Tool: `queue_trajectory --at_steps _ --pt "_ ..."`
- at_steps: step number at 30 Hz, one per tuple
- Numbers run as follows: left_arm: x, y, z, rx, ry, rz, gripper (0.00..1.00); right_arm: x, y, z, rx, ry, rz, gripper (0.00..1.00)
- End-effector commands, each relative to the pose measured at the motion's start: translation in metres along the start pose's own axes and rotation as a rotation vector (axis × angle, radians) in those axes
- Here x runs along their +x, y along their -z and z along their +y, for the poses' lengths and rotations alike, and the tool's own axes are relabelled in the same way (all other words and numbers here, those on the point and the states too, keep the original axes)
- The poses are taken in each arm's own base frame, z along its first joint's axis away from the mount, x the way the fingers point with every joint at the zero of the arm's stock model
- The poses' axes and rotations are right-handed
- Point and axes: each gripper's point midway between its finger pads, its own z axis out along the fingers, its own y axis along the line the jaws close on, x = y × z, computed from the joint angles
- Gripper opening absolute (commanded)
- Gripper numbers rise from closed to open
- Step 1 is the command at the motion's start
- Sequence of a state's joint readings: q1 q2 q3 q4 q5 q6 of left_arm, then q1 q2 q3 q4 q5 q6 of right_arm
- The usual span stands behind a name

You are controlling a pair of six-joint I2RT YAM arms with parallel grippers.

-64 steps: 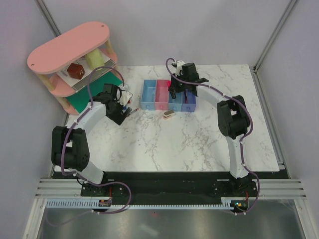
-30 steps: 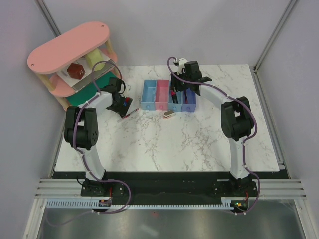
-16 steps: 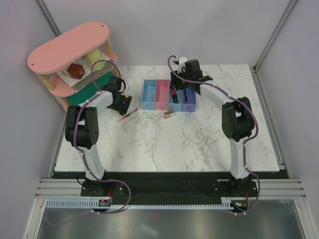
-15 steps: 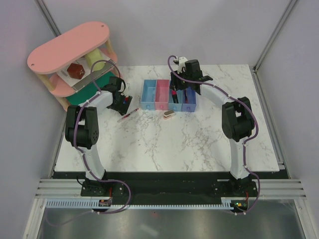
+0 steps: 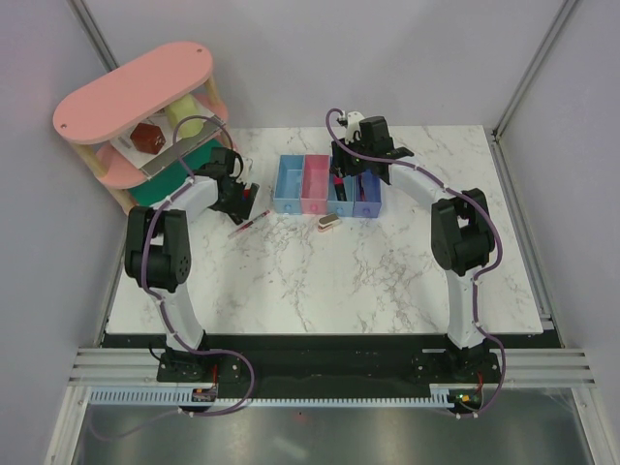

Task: Sort the stationery into containers
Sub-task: Pick up the pen from the center of the board.

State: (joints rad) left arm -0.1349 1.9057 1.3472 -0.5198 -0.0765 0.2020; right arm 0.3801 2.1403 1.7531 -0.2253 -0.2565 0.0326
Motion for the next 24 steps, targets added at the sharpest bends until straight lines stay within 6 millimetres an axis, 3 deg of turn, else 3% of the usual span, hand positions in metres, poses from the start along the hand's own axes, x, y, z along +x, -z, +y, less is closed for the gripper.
queue_trajectory --at_steps 1,9,19,22,24 --pt "-0.027 0.016 0.004 -0.007 0.047 -0.095 0.96 -0.042 0.019 0.009 -0.015 0.031 -0.093 0.58" --pt "-0.015 -0.008 0.011 -0.053 0.034 -0.033 0.95 -0.040 0.017 0.010 -0.025 0.029 -0.090 0.58" --pt "-0.013 -0.019 0.011 -0.060 0.028 -0.021 0.95 -0.040 0.017 0.016 -0.049 0.020 -0.087 0.57" --pt "-0.007 -0.020 0.011 -0.063 0.015 -0.009 0.91 -0.040 0.019 0.018 -0.055 0.018 -0.088 0.58" --pt "-0.003 -0.020 0.013 -0.070 -0.004 -0.003 0.84 -0.041 0.023 0.019 -0.058 0.019 -0.086 0.58"
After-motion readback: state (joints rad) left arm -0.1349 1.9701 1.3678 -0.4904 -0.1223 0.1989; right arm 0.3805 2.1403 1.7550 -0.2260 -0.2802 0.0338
